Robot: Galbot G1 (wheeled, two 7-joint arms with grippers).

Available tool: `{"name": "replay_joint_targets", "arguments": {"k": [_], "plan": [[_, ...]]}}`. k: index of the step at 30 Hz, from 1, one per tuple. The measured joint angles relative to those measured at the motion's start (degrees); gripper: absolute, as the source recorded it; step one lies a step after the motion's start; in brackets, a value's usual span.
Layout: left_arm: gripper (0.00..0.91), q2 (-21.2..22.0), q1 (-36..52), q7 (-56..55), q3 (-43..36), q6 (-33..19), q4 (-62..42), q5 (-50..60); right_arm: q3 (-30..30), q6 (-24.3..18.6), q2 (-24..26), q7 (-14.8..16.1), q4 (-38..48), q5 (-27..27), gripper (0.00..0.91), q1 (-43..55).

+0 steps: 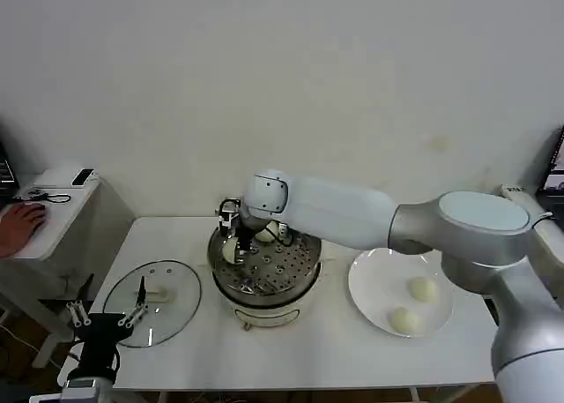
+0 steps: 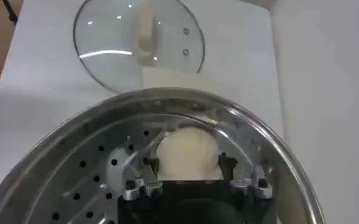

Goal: Take steamed baozi put them in steamer then cover it.

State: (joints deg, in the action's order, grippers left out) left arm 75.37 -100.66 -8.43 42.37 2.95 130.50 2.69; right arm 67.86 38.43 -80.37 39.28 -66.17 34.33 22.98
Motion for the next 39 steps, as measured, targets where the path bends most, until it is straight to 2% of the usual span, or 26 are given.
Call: {"name": "replay_joint_targets", "arguments": {"k": [5, 11, 23, 31, 39], "plan": [[0.907, -0.09, 0.09, 0.00, 0.04, 0.00, -0.09, -0.14, -0.48, -0.58, 3.07, 0.85, -2.98, -1.13, 0.907, 2.18], [0.907, -0.61, 0.42, 0.08, 0.21, 0.08, 0.02, -0.60, -0.49, -1.33, 9.18, 2.79, -7.89, -2.62, 0.907, 5.72], [0.907, -1.39, 0.72, 0.25, -1.21, 0.35, -0.14, -1.00, 0.77, -5.55, 28.26, 8.70, -20.28, -10.50, 0.907, 8.18], [0.907, -2.16, 0.78, 0.24, -1.95, 0.33, -0.92, -0.65, -4.07, -9.55, 42.78, 11.91, -27.10, -18.90, 0.907, 1.10], [0.907, -2.61, 0.92, 0.23, -2.85, 0.34, -1.55, -0.11, -12.83, -13.71, 53.61, 13.98, -30.69, -27.07, 0.907, -12.59]]}}
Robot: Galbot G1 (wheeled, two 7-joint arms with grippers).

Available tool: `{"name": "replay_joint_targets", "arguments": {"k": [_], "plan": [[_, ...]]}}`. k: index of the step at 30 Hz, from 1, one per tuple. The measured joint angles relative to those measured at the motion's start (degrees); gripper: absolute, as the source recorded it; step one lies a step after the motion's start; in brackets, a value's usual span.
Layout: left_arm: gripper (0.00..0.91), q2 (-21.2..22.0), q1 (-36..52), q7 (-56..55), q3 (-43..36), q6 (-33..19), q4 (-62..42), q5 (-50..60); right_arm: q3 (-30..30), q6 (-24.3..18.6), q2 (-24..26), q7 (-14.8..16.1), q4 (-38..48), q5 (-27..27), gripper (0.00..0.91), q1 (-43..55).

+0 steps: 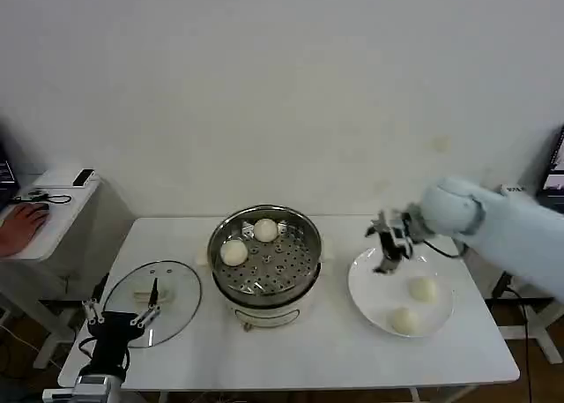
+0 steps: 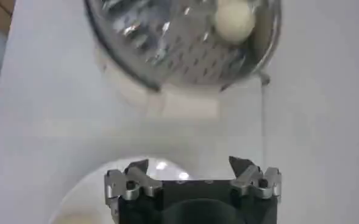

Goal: Take steamed baozi put them in steamer then cover it.

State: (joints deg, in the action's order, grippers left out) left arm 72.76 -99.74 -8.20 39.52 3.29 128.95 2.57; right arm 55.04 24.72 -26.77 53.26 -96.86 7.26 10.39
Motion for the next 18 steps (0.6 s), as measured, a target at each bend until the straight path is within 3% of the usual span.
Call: {"name": "replay_joint_targets", "arguments": {"k": [9, 18], "plan": [[0.907, 0.17, -0.09, -0.03, -0.66, 0.07, -0.58, 0.79, -4.22, -3.62, 4.31, 2.14, -0.51, -6.26, 0.907, -9.57], [0.907, 0.45, -0.64, -0.09, 0.22, -0.10, -1.28, 0.84, -5.49, -4.64, 3.54, 2.87, 1.68, -8.18, 0.907, -13.71]]}}
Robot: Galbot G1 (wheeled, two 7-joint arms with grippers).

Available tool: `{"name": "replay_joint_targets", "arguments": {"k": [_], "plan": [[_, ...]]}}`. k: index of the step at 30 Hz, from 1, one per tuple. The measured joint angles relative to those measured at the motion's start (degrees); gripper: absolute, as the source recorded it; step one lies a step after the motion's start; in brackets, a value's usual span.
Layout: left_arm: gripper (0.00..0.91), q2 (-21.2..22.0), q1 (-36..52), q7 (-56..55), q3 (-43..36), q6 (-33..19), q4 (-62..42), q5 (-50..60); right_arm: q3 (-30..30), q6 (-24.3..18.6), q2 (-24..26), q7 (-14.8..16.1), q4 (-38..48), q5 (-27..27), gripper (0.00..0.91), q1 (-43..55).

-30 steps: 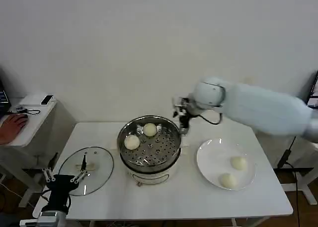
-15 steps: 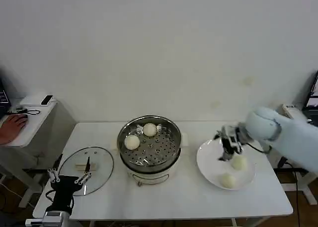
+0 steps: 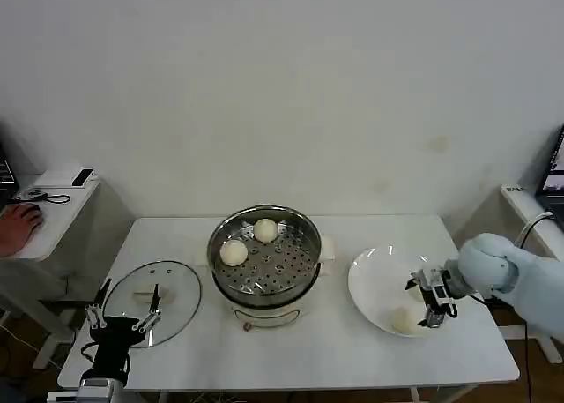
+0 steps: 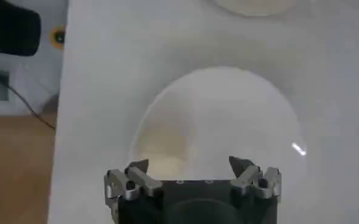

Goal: Take steamed baozi put them in steamer then cover it.

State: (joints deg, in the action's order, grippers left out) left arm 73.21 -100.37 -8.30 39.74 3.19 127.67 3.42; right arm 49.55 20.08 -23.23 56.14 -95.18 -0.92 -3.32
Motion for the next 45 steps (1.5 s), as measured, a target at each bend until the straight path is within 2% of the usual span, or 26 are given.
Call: {"name": "replay_joint_targets", "arguments": {"k": [9, 12, 15, 24, 31, 45], "plan": [[0.907, 0.44, 0.02, -0.02, 0.37, -0.03, -0.31, 0.20, -0.46, 0.15, -2.71, -0.01, 3.28, -0.52, 0.887, -1.70], [0.907, 0.51, 0.11, -0.03, 0.39, -0.03, -0.46, 0.29, -0.51, 0.36, -3.62, 0.00, 4.42, -0.55, 0.806, -2.13], [0.907, 0.58, 0.17, -0.04, 0.39, -0.03, -0.53, 0.40, -0.58, 0.57, -4.33, 0.07, 5.31, -0.51, 0.796, -2.47], [0.907, 0.62, 0.28, -0.05, 0.39, -0.03, -0.55, 0.48, -0.74, 1.67, -5.34, 0.45, 6.19, -0.06, 0.625, -2.83], [0.907, 0.75, 0.31, -0.06, 0.30, 0.01, -0.25, 0.49, -0.87, 2.81, -5.12, 1.01, 5.90, 0.92, 0.554, -2.80], [0.907, 0.97, 0.11, -0.10, 0.07, 0.02, 0.27, 0.42, -2.58, 2.90, -3.47, 2.22, 5.21, 2.01, 0.554, -1.13]]}}
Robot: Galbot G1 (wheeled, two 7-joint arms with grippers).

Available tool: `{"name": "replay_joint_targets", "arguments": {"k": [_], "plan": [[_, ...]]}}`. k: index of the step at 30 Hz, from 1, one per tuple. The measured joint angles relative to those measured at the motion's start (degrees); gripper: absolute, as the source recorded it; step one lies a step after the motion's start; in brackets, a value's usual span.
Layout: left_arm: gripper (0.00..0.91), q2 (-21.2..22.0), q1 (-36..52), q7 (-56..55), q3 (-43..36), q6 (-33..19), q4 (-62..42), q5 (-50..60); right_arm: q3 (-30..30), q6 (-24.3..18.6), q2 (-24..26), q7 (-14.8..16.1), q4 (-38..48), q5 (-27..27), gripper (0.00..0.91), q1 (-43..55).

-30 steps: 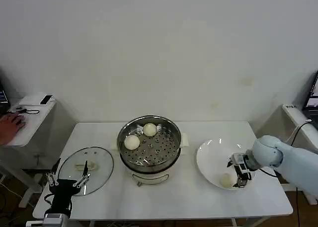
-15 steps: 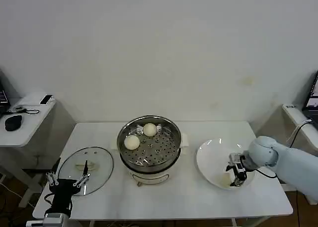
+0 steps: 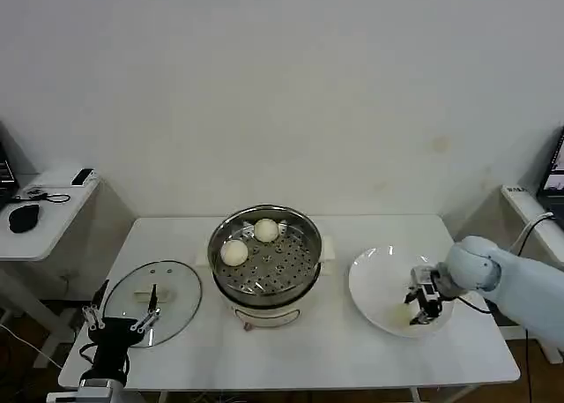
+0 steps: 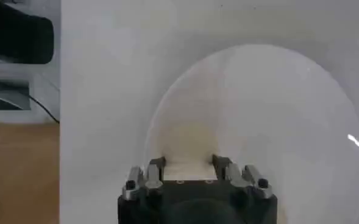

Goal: Take steamed baozi put them in steamer then cover it.

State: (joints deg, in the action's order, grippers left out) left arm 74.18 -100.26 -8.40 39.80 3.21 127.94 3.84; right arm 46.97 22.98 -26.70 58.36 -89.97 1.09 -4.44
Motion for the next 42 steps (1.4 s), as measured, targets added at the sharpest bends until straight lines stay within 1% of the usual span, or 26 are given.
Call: {"name": "replay_joint_targets", "arguments": {"k": [5, 10, 14, 19, 23, 30, 36, 42], "plan": [[0.907, -0.04, 0.00, -0.01, 0.02, 0.00, 0.27, -0.07, -1.39, 0.06, -0.13, 0.00, 0.47, 0.99, 0.554, 1.43], [0.907, -0.26, -0.02, -0.02, 0.08, 0.00, 0.50, -0.11, -1.27, 0.37, -1.05, -0.22, 1.46, 2.52, 0.554, 5.41], [0.907, -0.62, -0.05, -0.01, 0.47, 0.01, 0.81, -0.36, 0.54, 0.78, -2.45, -0.47, 2.45, 4.07, 0.554, 10.41], [0.907, -0.47, -0.50, -0.01, 0.93, 0.02, 1.17, -0.78, 3.75, 1.16, -5.72, -0.88, 3.83, 6.35, 0.554, 17.48], [0.907, -0.07, -0.97, 0.00, 1.03, 0.02, 1.32, -0.78, 6.79, 1.17, -9.49, -1.30, 5.01, 8.17, 0.554, 23.34], [0.907, 0.92, -1.63, -0.09, 1.43, -0.02, 1.79, -0.50, 11.60, 0.74, -18.07, -2.22, 7.50, 11.08, 0.554, 31.74], [0.907, 1.74, -1.75, -0.14, 1.96, -0.04, 2.28, -0.35, 14.60, -0.10, -26.07, -2.77, 8.58, 12.17, 0.554, 34.64], [0.907, 2.11, -1.82, -0.14, 2.70, -0.04, 2.54, -0.49, 17.05, -1.78, -32.97, -2.43, 8.72, 12.17, 0.554, 35.14]]}}
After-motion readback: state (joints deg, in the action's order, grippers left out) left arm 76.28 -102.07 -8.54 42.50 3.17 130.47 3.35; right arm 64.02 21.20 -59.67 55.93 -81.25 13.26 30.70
